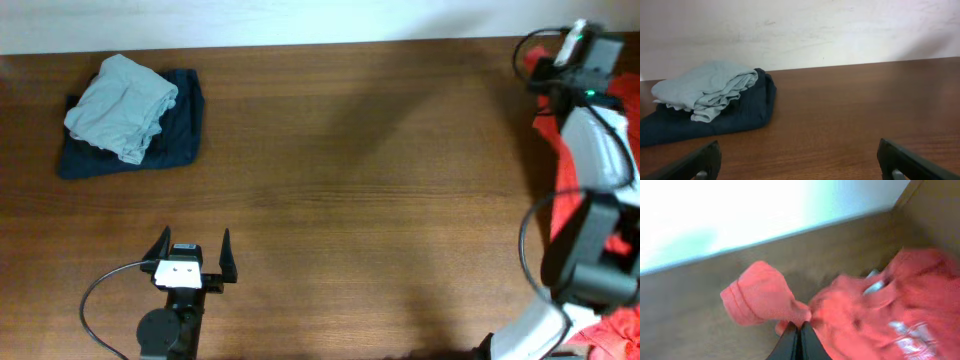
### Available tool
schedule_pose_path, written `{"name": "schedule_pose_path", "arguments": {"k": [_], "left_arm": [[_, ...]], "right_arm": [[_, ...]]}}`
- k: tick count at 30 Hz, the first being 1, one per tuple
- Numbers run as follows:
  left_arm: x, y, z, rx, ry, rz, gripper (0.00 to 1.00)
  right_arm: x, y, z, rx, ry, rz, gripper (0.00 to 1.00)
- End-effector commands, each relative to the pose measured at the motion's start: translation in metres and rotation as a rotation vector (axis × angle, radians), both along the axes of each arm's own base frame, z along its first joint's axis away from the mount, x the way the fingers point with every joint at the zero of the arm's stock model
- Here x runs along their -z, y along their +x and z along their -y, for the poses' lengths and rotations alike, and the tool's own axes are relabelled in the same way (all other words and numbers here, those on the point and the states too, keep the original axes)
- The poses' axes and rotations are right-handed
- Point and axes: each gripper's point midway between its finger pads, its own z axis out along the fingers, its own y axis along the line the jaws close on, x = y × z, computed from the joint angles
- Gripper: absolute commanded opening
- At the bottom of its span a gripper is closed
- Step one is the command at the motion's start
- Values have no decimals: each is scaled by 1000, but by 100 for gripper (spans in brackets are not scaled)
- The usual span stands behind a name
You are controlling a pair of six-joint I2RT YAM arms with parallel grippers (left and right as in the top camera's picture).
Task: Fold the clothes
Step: 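Lift the T-shirt with the right gripper and drag it leftward across the table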
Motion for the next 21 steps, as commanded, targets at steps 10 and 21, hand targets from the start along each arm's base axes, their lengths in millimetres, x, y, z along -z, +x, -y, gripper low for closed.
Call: {"name": "schedule_pose_path", "arguments": {"k": [10,21], "left_arm": [[1,0,-1,-5,16,3,99],[1,0,-1,-5,16,3,99]], "right_arm": [[-161,-58,-50,-161,-29,232,4],[-205,-78,-185,-509,22,296,4]]}}
